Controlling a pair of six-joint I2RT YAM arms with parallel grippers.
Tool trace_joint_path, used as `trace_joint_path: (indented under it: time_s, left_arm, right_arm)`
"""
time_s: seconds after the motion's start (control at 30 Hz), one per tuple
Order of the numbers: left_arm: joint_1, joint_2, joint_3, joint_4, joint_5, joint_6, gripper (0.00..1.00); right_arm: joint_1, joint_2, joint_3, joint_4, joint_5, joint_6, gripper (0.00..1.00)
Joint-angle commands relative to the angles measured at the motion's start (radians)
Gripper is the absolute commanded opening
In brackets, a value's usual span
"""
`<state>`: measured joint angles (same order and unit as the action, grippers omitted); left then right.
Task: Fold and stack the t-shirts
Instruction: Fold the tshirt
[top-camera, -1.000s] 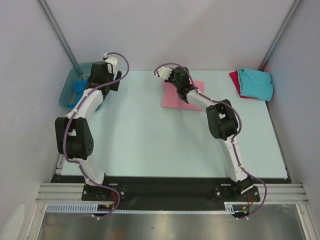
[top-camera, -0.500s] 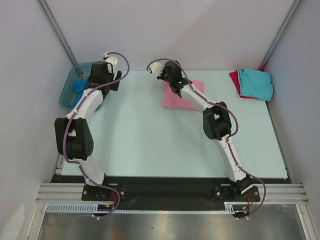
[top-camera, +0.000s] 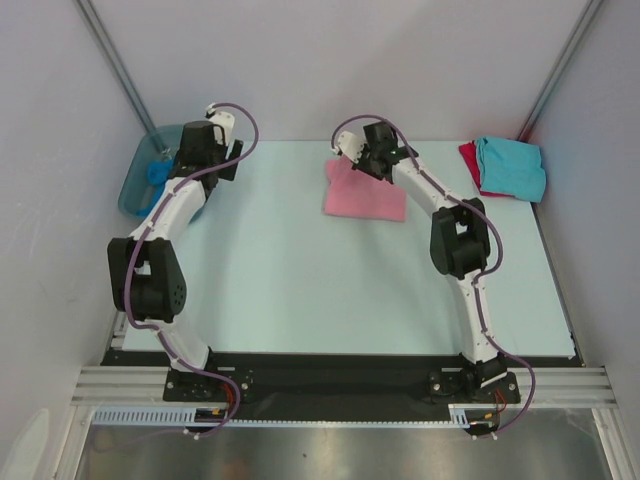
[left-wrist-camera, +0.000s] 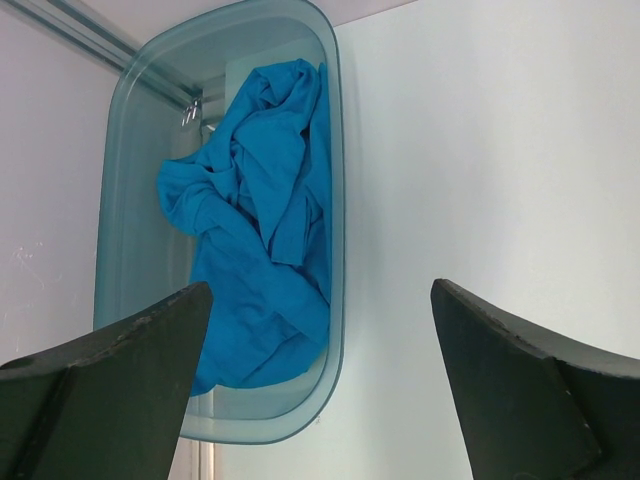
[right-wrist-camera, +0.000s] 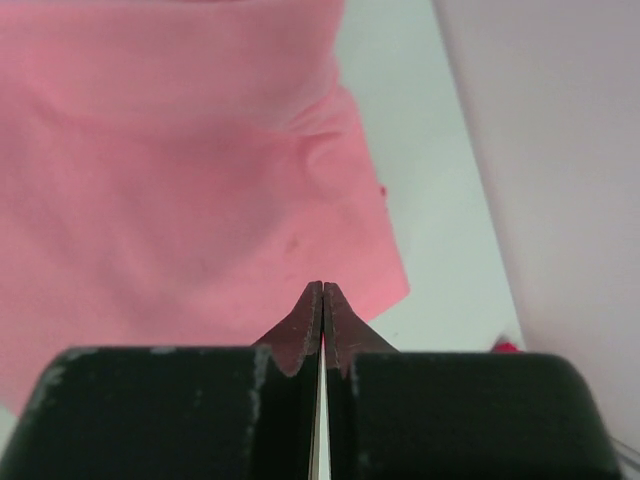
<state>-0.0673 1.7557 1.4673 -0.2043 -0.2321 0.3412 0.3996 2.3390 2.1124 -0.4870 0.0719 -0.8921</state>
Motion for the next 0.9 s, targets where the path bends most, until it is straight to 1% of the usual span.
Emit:
trace_joint_path:
  time_s: [0.0,0.07,0.2,0.33,0.5,0.63,0.87]
  left_arm:
    - [-0.009,-0.024,0.027,0.029,0.013,0.009,0.97]
    - [-0.012,-0.021,0.025,0.029,0.011,0.010,0.96]
    - [-0.017,-0.028,0.013,0.026,0.011,0.001,0.96]
    - [-0.017,-0.041,-0.007,0.028,0.007,0.008,0.96]
    - [-0.017,-0.058,-0.035,0.036,-0.006,0.016,0.96]
    - [-0.017,-0.062,-0.053,0.037,-0.006,0.019,0.97]
    - [-0.017,-0.044,-0.030,0.040,-0.006,0.016,0.96]
  right_arm:
    - [0.018,-0.003,-0.002,0.002,-0.026,0.008,0.00]
    - [0.024,0.020,0.007,0.054,-0.017,0.013,0.00]
    - [0.036,0.115,0.081,0.090,0.003,0.010,0.00]
    - [0.051,0.160,0.113,0.132,-0.003,-0.008,0.00]
    - [0.070,0.190,0.115,0.197,-0.001,-0.027,0.00]
    - [0.090,0.215,0.106,0.284,0.019,-0.048,0.00]
    - [0.119,0.207,0.095,0.326,0.040,-0.093,0.00]
